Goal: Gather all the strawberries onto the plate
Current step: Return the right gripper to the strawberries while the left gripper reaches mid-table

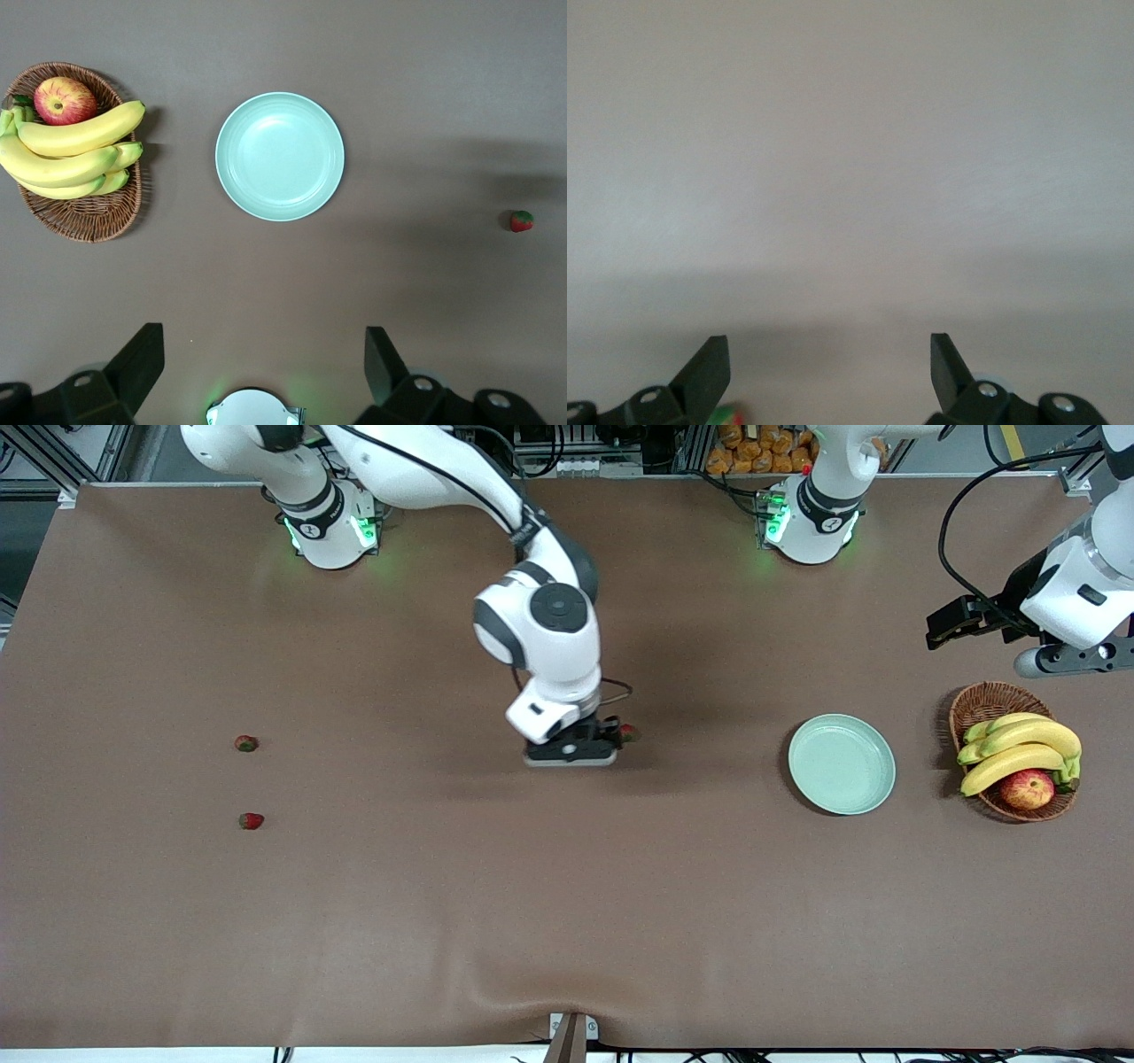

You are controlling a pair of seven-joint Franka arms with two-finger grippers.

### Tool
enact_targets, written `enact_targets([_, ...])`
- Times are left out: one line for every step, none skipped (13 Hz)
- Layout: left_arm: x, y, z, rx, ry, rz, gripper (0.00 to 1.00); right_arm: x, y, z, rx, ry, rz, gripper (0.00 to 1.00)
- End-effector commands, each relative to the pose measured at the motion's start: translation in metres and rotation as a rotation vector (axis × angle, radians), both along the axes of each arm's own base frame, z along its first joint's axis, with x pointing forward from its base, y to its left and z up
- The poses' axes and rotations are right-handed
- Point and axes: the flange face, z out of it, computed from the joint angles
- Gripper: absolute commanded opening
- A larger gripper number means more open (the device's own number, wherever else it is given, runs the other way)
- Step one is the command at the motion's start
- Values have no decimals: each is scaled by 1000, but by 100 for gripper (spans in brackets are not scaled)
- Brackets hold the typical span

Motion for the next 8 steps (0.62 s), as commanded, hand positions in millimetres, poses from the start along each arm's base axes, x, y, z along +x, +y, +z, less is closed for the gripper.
enact_targets([-7, -1, 4, -7, -16, 10, 100, 46, -93, 29, -40, 49, -73, 100])
enact_targets([-7, -1, 4, -7, -16, 10, 100, 66, -135, 33, -57, 73, -109, 100])
enact_targets([-7, -1, 4, -7, -16, 10, 100, 88, -189, 36, -76, 96, -147, 100])
enact_targets([-7, -1, 4, -7, -17, 10, 100, 103, -232, 33, -89, 111, -153, 100])
enact_targets([-7, -1, 5, -7, -19, 10, 100, 114, -276, 23, -105, 133, -164, 100])
enact_targets([-7, -2, 5, -7, -19, 8, 100, 121, -315, 16, -118, 154, -170, 100])
enact_targets([-7, -2, 5, -7, -19, 8, 100, 125, -355, 5, -129, 181, -154, 100])
enact_targets([-7, -2, 5, -7, -19, 7, 100, 128, -388, -6, -136, 204, -130, 100])
